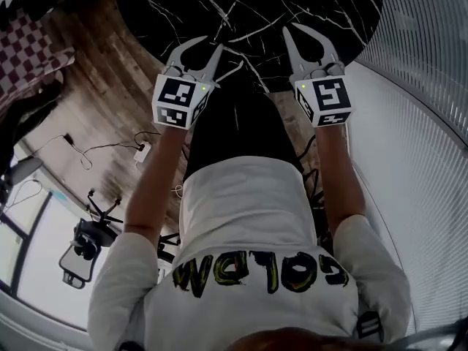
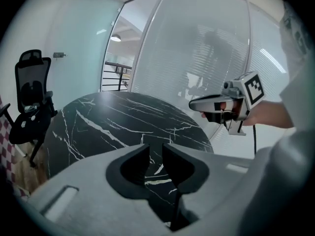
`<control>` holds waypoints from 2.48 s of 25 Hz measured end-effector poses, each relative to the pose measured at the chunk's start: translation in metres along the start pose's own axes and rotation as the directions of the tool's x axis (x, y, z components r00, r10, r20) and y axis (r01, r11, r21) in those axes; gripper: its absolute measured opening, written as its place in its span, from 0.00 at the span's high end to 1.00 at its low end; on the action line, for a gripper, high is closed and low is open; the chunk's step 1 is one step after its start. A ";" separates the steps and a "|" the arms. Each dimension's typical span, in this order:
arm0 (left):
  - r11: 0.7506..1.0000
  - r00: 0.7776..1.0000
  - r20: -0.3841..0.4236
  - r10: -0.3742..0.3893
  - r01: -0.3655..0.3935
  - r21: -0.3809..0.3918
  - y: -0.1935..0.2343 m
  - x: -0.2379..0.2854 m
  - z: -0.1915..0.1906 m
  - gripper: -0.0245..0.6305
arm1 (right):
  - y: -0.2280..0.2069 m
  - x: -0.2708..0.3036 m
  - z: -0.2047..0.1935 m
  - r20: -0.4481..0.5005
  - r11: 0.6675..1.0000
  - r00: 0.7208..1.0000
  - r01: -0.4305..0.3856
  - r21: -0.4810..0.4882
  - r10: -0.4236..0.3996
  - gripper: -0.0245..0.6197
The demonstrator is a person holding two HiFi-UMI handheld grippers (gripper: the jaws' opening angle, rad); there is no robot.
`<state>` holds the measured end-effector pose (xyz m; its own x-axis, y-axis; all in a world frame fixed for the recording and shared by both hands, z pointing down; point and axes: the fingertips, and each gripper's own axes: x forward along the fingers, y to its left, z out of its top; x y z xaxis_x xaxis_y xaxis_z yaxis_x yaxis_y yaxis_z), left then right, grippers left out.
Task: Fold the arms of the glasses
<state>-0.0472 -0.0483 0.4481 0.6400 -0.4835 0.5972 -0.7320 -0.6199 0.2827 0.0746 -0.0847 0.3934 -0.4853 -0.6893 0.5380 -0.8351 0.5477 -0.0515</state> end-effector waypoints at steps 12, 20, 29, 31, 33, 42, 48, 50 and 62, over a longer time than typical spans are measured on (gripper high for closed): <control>0.999 0.994 -0.109 0.007 -0.003 0.034 0.023 0.049 -0.044 0.85 | -0.030 0.051 -0.069 -0.101 0.996 0.991 0.085 -0.033 -0.088 0.96; 0.999 0.994 -0.103 0.027 -0.022 0.047 0.026 0.057 -0.044 0.87 | -0.043 0.070 -0.103 -0.160 0.995 0.983 0.086 -0.040 -0.091 0.96; 0.999 0.994 -0.096 0.043 -0.041 0.021 0.029 0.061 -0.046 0.95 | -0.032 0.080 -0.128 -0.210 0.999 0.977 0.037 -0.034 -0.043 0.96; 0.999 0.994 -0.097 0.042 -0.041 0.019 0.028 0.062 -0.045 0.95 | -0.028 0.081 -0.130 -0.214 0.999 0.976 0.026 -0.029 -0.032 0.96; 0.999 0.994 -0.097 0.041 -0.040 0.017 0.027 0.063 -0.045 0.95 | -0.025 0.080 -0.130 -0.213 1.000 0.977 0.019 -0.023 -0.023 0.96; 0.999 0.994 -0.099 0.037 -0.036 0.010 0.021 0.063 -0.045 0.95 | -0.006 0.081 -0.128 -0.205 1.000 0.979 -0.024 -0.015 0.021 0.96; 0.999 0.994 -0.101 0.032 -0.032 0.001 0.021 0.061 -0.046 0.95 | 0.007 0.083 -0.125 -0.199 0.998 0.979 -0.052 -0.017 0.048 0.96; 0.999 0.994 -0.103 0.033 -0.033 0.004 0.021 0.060 -0.045 0.95 | 0.010 0.084 -0.123 -0.196 0.998 0.979 -0.059 -0.013 0.055 0.96; 1.000 0.995 -0.101 0.005 -0.007 -0.023 0.012 0.063 -0.048 0.95 | 0.027 0.087 -0.121 -0.187 0.994 0.977 -0.105 -0.001 0.103 0.96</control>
<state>-0.0270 -0.0566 0.5257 0.6096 -0.4220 0.6711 -0.7420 -0.6017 0.2956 0.0408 -0.0724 0.5403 -0.5121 -0.5283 0.6772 -0.7790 0.6178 -0.1071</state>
